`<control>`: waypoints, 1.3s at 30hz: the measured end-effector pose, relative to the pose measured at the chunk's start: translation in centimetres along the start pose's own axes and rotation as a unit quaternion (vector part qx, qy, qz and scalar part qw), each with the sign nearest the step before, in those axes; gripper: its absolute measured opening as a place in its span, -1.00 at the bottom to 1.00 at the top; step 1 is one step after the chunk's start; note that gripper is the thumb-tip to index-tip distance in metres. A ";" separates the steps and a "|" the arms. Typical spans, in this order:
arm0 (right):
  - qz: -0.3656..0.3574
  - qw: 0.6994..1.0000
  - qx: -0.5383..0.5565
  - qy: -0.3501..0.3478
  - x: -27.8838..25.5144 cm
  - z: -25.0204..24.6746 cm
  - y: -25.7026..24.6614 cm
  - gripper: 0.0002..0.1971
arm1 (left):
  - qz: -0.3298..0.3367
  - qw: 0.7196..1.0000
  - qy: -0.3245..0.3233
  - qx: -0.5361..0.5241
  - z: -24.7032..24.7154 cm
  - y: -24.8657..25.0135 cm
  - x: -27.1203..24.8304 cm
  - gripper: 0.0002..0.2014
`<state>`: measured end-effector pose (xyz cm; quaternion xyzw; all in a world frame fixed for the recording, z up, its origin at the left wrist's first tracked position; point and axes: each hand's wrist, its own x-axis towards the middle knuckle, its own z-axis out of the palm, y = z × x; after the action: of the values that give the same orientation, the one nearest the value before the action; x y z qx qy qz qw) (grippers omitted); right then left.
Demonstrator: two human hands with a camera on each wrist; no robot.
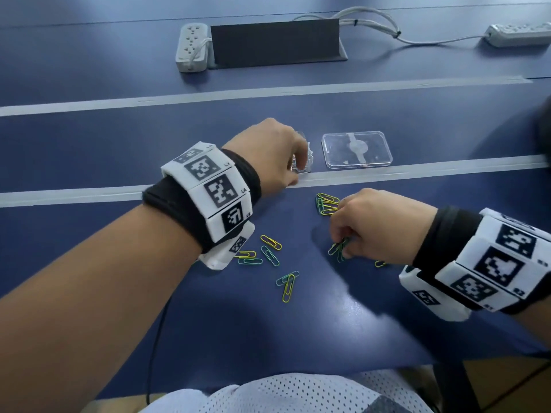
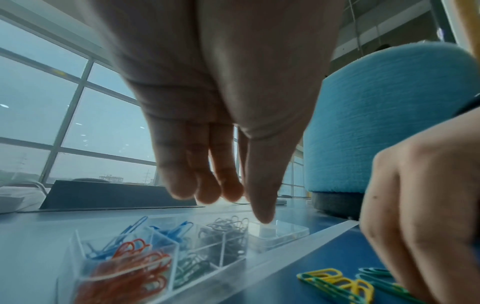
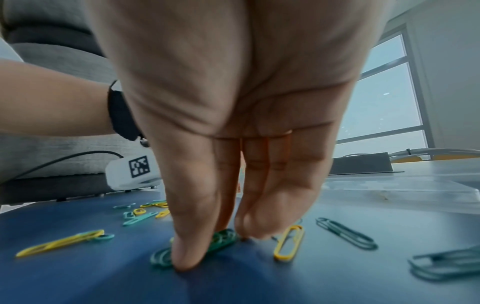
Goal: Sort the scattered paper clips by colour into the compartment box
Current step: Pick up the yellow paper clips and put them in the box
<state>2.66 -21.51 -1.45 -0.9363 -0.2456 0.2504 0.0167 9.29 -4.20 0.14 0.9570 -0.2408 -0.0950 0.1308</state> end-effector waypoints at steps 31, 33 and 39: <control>-0.018 1.000 0.012 0.007 -1.6 0.4 0.9 -0.82 | 0.123 0.979 -0.162 0.030 4.0 4.2 -1.6 -0.95; -0.007 1.000 0.024 0.014 -1.8 0.5 0.7 -0.80 | 0.119 0.979 -0.159 0.039 4.0 4.3 -1.8 -0.91; -0.004 1.000 0.013 0.025 -2.2 0.6 0.5 -0.82 | 0.091 0.988 -0.121 0.033 3.8 3.6 -2.1 -0.70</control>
<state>0.88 -23.02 -1.06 -0.9409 -0.2461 0.2300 0.0357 5.01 -6.97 -2.12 0.9166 -0.3434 -0.1895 0.0770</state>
